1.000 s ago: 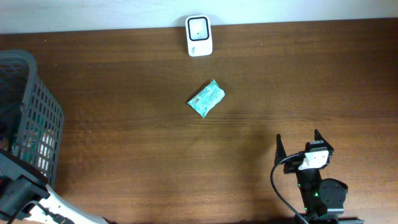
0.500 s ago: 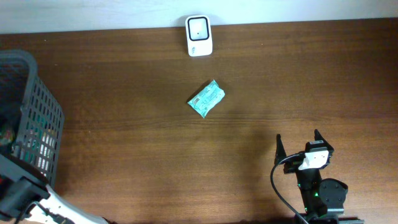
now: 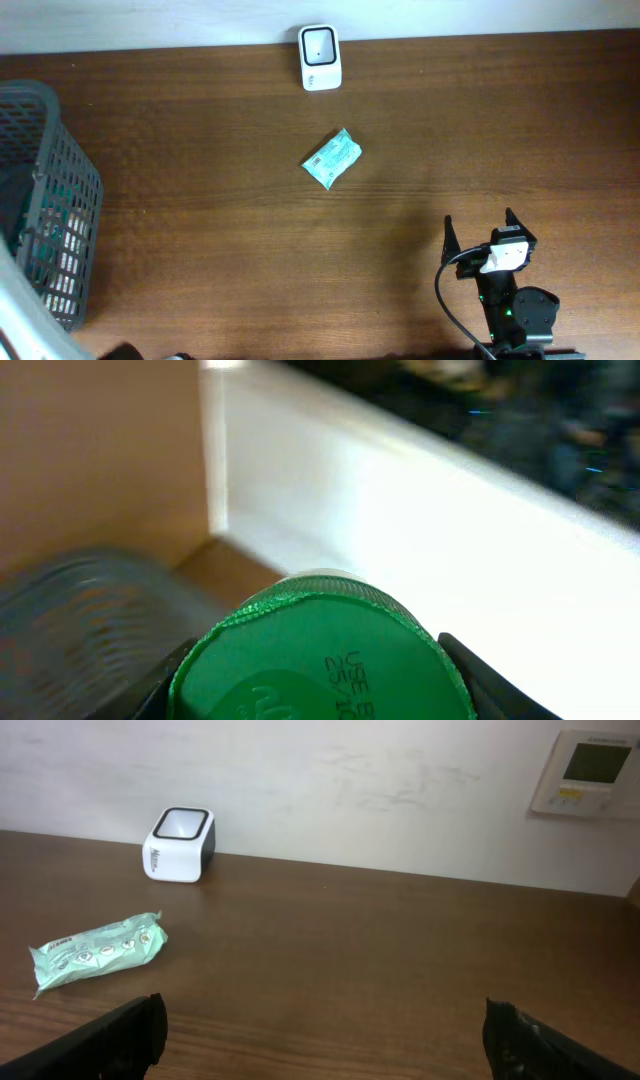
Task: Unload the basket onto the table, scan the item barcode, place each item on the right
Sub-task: 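Place the green-lidded jar beside the mint-green packet and release, then reach the left gripper into the basket and grasp the green 3M pouch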
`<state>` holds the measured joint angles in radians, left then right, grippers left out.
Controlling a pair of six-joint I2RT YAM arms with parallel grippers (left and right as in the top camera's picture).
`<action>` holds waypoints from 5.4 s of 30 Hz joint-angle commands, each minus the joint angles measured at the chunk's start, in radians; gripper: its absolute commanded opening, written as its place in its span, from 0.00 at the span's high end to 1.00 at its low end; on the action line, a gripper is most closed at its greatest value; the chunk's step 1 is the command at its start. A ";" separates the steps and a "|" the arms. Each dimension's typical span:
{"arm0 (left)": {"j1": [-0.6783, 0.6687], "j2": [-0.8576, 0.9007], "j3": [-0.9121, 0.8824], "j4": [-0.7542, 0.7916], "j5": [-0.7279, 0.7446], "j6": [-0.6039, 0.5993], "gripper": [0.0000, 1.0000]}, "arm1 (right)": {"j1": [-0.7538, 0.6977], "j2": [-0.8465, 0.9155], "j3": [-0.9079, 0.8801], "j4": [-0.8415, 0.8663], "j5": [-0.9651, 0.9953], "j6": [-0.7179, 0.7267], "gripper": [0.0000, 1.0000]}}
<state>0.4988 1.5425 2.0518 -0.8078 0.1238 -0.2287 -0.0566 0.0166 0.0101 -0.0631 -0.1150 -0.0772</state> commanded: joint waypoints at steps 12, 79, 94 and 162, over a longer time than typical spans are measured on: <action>-0.615 0.249 0.004 -0.270 0.007 -0.008 0.46 | -0.003 -0.005 -0.005 -0.005 -0.013 0.011 0.02; -0.116 0.348 0.494 -0.739 -0.413 -0.165 0.11 | -0.003 -0.005 -0.005 -0.005 -0.013 0.011 0.02; 0.261 0.348 -0.017 -0.528 -0.158 0.395 0.16 | -0.003 -0.005 -0.005 -0.005 -0.013 0.011 0.01; 0.307 0.116 -0.742 0.225 -0.165 0.724 1.00 | -0.003 -0.005 -0.005 -0.005 -0.013 0.011 0.02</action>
<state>0.8093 1.6642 1.3010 -0.5716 -0.0593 0.4973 -0.0566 0.0166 0.0101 -0.0631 -0.1150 -0.0780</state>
